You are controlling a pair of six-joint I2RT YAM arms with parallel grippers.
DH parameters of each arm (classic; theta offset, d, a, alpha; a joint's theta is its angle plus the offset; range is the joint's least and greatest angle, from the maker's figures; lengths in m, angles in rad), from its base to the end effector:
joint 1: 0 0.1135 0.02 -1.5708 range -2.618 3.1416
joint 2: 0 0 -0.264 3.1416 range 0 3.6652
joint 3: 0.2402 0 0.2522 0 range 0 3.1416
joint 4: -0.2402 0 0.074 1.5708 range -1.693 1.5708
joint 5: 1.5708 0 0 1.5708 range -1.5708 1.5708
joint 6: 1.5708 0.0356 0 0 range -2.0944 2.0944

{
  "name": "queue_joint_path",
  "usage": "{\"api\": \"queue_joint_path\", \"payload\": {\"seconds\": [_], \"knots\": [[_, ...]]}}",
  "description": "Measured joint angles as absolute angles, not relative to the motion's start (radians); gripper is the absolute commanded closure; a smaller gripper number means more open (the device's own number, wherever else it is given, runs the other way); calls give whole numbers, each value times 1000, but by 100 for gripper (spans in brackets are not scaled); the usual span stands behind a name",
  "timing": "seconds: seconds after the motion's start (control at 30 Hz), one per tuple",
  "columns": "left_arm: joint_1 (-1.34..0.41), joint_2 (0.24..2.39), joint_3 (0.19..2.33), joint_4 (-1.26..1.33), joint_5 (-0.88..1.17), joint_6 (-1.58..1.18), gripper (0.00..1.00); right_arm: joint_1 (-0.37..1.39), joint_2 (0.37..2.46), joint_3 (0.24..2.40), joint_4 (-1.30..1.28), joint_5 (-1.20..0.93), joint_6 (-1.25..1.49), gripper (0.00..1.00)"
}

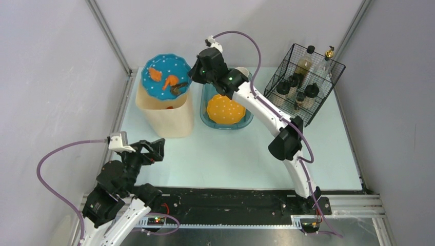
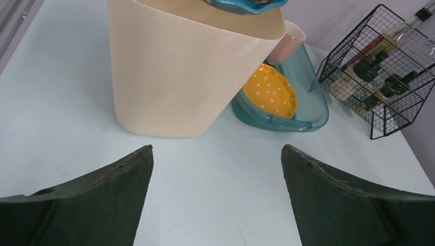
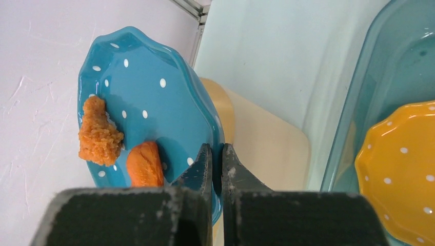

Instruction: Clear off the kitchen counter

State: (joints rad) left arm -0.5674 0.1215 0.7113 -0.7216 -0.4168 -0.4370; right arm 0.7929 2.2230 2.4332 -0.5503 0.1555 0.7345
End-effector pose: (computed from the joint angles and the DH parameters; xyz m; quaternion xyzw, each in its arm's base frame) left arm 0.0362 -0.0060 0.3176 -0.0881 0.7432 -0.1740 0.6400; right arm 0.3620 0.3596 0.3967 0.0211 0.8151 0.3522 0.4595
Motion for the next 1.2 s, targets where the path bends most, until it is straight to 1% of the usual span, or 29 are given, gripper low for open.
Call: {"api": "queue_joint_path", "payload": {"seconds": [0.4,0.53,0.83,1.0,1.2], "knots": [[-567,62,710,-722,-447,-437,2,863,2233,2418,-406,232,535,100],[-567,64,710,-722,-447,-437,2,878,2231,2355,-322,248,469,100],[-567,65,710,-722,-447,-437,2,907,2230,2257,-246,340,289,100],[-567,65,710,-722,-447,-437,2,926,2199,2165,-136,384,207,100],[-567,68,710,-722,-447,-437,2,966,2151,2036,16,438,34,100]]}}
